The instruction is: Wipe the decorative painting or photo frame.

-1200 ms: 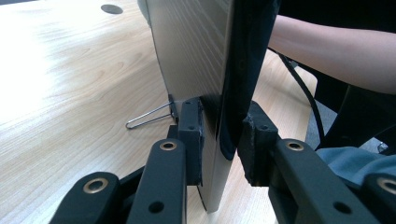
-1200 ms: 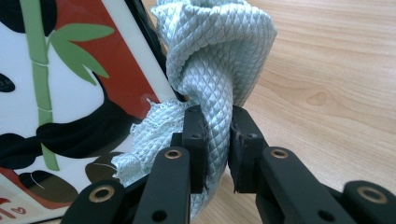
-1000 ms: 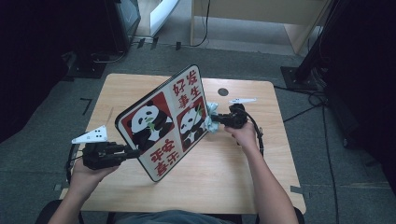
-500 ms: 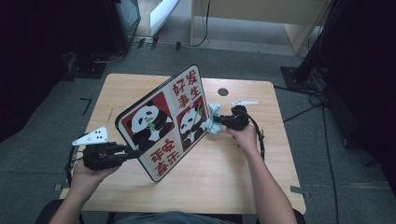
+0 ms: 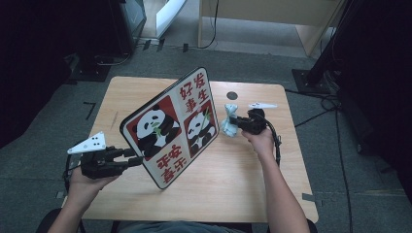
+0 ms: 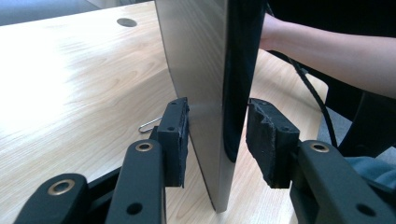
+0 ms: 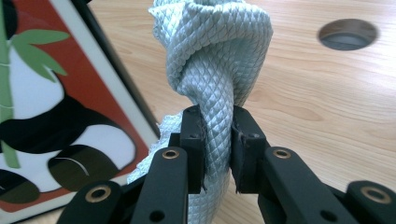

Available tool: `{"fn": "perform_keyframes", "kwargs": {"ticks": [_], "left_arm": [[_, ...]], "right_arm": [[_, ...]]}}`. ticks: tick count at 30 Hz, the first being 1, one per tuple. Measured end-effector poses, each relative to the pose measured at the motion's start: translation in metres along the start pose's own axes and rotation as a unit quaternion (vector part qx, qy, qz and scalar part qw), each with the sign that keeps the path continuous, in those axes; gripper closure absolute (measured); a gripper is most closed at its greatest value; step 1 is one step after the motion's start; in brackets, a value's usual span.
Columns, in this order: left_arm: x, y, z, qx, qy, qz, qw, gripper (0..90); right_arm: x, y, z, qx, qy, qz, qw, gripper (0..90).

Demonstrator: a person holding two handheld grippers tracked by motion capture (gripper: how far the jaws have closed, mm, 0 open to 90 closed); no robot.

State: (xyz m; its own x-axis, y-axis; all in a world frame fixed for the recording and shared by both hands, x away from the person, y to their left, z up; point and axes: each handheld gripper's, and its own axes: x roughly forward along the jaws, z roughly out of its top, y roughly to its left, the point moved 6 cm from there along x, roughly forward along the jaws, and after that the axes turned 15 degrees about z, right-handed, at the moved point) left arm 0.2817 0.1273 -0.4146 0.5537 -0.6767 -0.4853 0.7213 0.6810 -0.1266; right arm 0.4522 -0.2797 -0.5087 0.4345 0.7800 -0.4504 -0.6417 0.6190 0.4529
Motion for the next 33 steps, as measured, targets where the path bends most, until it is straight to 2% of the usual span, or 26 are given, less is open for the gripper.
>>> {"fn": "perform_keyframes", "kwargs": {"ticks": [10,12,16,18,20,24,28,30,33], "left_arm": [[-0.003,0.003,-0.005,0.012,0.015,0.007,0.9998,55.7],[-0.003,0.004,-0.006,0.011,0.016,0.007,0.9998,55.1],[-0.005,0.006,-0.008,0.015,0.02,0.01,0.9996,54.4],[-0.007,0.009,-0.01,0.01,0.028,0.008,0.9995,54.3],[-0.008,0.01,-0.011,0.008,0.03,0.009,0.9995,54.2],[-0.008,0.015,-0.015,0.007,0.04,0.016,0.999,53.2],[-0.007,0.022,-0.02,0.005,0.046,0.017,0.9988,52.1],[-0.005,0.026,-0.022,-0.005,0.043,0.013,0.999,52.0],[-0.002,0.033,-0.025,0.0,0.043,0.025,0.9988,51.9]], "right_arm": [[-0.029,-0.013,-0.004,0.002,-0.024,-0.027,0.9994,77.2],[-0.037,-0.017,-0.006,0.009,-0.03,-0.032,0.999,77.2],[-0.048,-0.023,-0.013,0.01,-0.035,-0.043,0.9984,76.7],[-0.053,-0.027,-0.017,0.009,-0.032,-0.051,0.9982,76.3],[-0.056,-0.03,-0.02,0.006,-0.033,-0.055,0.9979,75.7],[-0.057,-0.036,-0.025,0.016,-0.034,-0.06,0.9975,75.4],[-0.056,-0.041,-0.031,0.013,-0.024,-0.071,0.9971,75.4],[-0.055,-0.044,-0.033,0.014,-0.019,-0.075,0.9969,74.7],[-0.054,-0.046,-0.034,0.014,-0.019,-0.077,0.9967,74.2]]}}
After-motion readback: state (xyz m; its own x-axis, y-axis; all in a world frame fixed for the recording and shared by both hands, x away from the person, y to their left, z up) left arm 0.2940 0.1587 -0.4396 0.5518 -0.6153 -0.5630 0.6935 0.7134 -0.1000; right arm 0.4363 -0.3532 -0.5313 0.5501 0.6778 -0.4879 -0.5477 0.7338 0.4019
